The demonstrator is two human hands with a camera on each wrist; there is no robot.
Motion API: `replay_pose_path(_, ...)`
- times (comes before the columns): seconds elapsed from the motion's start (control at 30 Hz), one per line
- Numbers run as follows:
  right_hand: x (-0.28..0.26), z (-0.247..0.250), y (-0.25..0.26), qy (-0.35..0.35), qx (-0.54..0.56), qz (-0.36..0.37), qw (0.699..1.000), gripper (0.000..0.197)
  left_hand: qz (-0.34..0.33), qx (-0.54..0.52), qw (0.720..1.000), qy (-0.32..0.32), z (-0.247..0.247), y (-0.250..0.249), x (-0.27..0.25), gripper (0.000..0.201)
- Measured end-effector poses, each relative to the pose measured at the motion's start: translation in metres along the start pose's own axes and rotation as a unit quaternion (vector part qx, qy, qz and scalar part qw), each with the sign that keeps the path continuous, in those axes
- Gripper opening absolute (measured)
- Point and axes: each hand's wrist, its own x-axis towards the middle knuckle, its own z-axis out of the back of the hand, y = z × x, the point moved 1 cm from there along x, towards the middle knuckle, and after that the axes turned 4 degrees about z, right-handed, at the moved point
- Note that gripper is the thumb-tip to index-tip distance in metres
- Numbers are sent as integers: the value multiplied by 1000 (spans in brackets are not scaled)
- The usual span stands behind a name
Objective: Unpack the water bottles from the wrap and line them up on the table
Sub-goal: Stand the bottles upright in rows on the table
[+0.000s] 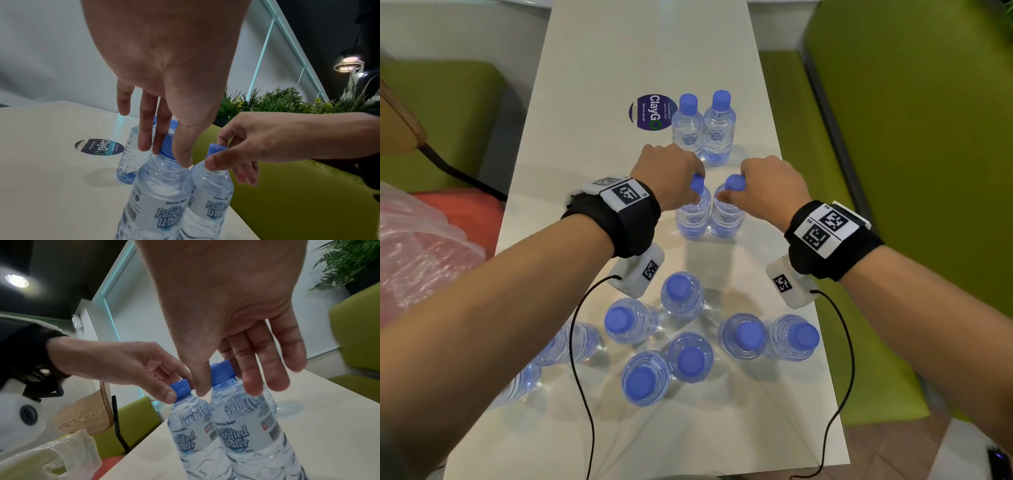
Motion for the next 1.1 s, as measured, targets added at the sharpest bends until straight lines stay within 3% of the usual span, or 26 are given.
replay_pose_path(0.17, 1, -2, -2, -1, 24, 30, 999, 52, 35, -55, 998, 13, -6, 4, 1, 51)
replay_pose_path(0.33, 10, -8, -6, -33, 48, 49, 997, 43, 27, -41, 999, 10, -11, 5, 9, 37)
replay_pose_path(0.57, 43, -7, -15, -95, 142, 26, 985, 39, 43, -71, 996, -16, -6, 18, 37, 38)
replay_pose_path(0.97, 87, -7, -15, -82, 154, 44, 984, 38, 53, -92, 993, -53, -2, 25, 71, 36)
replay_pose_path(1.1, 100, -1, -20, -77, 160, 25, 984, 45, 66, -136, 985, -83, 0, 32, 75, 52)
